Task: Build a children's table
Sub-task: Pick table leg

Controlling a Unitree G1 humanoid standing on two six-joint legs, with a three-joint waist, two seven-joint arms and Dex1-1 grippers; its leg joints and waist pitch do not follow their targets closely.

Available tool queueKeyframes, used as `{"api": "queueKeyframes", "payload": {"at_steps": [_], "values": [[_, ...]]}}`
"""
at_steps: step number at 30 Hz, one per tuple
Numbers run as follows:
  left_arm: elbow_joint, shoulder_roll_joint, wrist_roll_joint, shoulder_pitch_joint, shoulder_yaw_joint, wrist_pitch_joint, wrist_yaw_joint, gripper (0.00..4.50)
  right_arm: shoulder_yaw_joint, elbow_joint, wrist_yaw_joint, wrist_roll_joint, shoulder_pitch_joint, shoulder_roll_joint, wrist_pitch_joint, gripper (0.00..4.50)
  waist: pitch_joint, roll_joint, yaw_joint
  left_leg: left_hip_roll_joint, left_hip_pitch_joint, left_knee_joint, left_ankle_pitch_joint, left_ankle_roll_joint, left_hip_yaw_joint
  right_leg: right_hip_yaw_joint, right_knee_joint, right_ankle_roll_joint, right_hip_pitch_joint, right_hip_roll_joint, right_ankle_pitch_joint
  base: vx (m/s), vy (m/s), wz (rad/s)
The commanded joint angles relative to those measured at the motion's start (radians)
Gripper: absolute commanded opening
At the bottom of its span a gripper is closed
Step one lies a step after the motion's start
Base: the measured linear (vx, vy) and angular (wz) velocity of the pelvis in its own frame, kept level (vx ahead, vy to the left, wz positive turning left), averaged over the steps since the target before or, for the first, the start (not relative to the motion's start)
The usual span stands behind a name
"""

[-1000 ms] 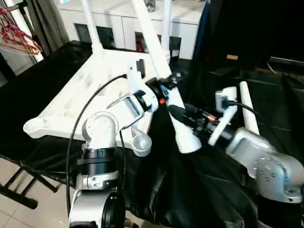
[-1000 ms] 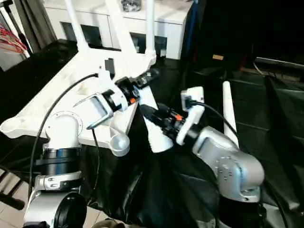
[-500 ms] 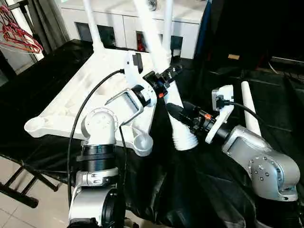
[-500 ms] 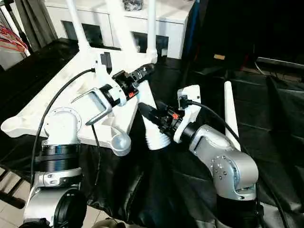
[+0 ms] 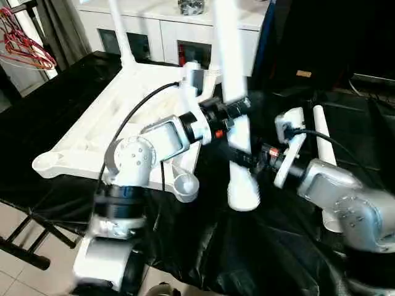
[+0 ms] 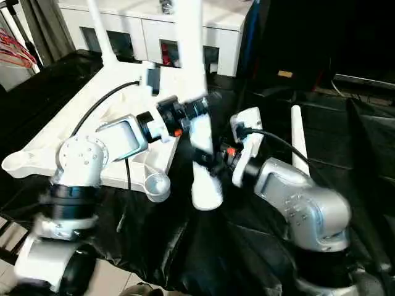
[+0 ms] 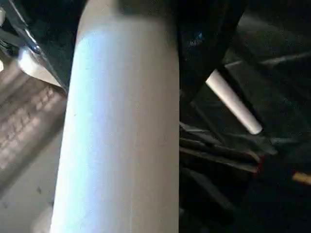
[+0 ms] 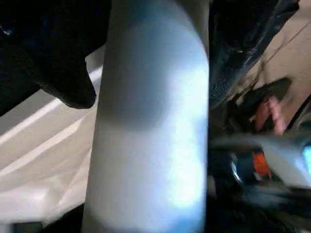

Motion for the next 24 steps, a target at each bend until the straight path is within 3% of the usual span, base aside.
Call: {"api": "queueKeyframes", "payload": {"at_steps": [1, 4, 8, 9, 13, 24], "values": [[-0.009, 0.047, 0.017, -0.036, -0.031, -0.021, -0.109, 1.85, -0.014, 0.012, 0.052, 0.043, -0.006, -0.046, 0.054, 3.43, -0.067, -0.022, 0.003, 0.077, 0.024, -0.058, -0.054, 0.024, -0.028, 0.047, -0.072, -0.161, 0.049, -0.115, -0.056, 0.000, 0.000, 0.00], [-0.005, 0.078, 0.019, -0.049, -0.052, -0.025, -0.176, 1.85, 0.006, 0.011, 0.107, 0.061, -0.009, -0.086, 0.069, 3.43, -0.069, -0.019, 0.005, 0.078, 0.025, -0.056, -0.040, 0.027, -0.027, 0.045, -0.069, -0.163, 0.046, -0.114, -0.041, 0.000, 0.000, 0.00], [-0.006, 0.112, 0.024, -0.058, -0.096, -0.039, -0.274, 1.85, 0.064, 0.004, 0.179, 0.064, -0.007, -0.149, 0.072, 3.43, -0.070, -0.027, 0.005, 0.079, 0.023, -0.054, -0.028, 0.035, -0.025, 0.044, -0.065, -0.185, 0.048, -0.115, -0.016, 0.000, 0.000, 0.00], [-0.011, 0.112, 0.022, -0.057, -0.100, -0.037, -0.286, 1.85, 0.070, 0.004, 0.185, 0.065, -0.009, -0.155, 0.071, 3.43, -0.071, -0.024, 0.006, 0.078, 0.023, -0.053, -0.026, 0.038, -0.025, 0.044, -0.064, -0.186, 0.048, -0.116, -0.020, 0.000, 0.000, 0.00], [-0.013, 0.110, 0.017, -0.056, -0.108, -0.040, -0.311, 1.85, 0.081, 0.009, 0.201, 0.064, -0.015, -0.167, 0.056, 3.43, -0.071, -0.026, 0.007, 0.078, 0.023, -0.051, -0.030, 0.042, -0.024, 0.043, -0.064, -0.203, 0.047, -0.117, -0.029, 0.000, 0.000, 0.00], [-0.008, 0.095, 0.015, -0.055, -0.102, -0.055, -0.338, 1.85, 0.115, 0.008, 0.250, 0.056, -0.007, -0.182, 0.001, 3.43, -0.070, -0.027, 0.008, 0.079, 0.024, -0.050, -0.045, 0.049, -0.022, 0.042, -0.068, -0.206, 0.044, -0.118, -0.074, 0.000, 0.000, 0.00]]}}
